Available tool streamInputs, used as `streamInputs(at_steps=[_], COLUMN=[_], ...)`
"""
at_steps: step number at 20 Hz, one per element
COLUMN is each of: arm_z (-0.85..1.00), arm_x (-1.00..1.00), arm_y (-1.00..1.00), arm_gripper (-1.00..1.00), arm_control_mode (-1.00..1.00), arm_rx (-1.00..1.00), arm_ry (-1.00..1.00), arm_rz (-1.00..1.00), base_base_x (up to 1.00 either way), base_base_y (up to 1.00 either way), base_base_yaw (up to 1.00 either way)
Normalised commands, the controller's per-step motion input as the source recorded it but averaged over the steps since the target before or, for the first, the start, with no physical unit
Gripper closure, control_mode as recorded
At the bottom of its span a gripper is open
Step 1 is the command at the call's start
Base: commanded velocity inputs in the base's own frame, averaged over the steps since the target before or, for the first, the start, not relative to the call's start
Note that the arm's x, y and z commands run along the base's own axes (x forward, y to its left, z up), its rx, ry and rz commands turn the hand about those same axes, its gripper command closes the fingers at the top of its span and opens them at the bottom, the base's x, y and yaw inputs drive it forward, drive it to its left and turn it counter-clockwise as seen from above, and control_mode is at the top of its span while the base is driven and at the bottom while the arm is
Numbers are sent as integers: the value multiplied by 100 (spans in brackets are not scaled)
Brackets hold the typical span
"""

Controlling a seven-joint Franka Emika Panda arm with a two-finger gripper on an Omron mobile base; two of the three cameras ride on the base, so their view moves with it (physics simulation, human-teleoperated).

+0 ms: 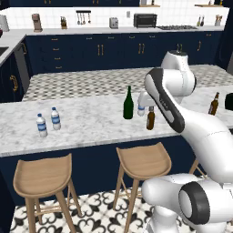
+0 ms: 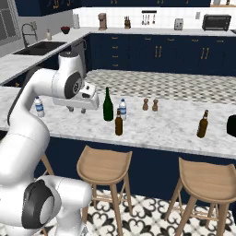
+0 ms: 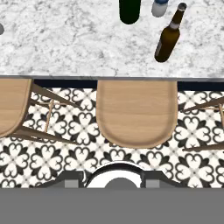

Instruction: Move the plastic bottles in the middle to the plastics group, and the glass bottles in the middle to the glass group.

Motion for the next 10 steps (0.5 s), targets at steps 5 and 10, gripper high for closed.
streamInputs(at_steps=[5,10], arm_z=[6,12], arm_x=[-9,-8], arm_y=[0,-42], arm_gripper=[-100,-100], arm_control_mode=[-100,-100], arm_rx=[0,-5], arm_ry=[-2,0], arm_rz=[-8,-6], base_base_x=[0,0], base_base_y=[0,0], base_base_yaw=[0,0])
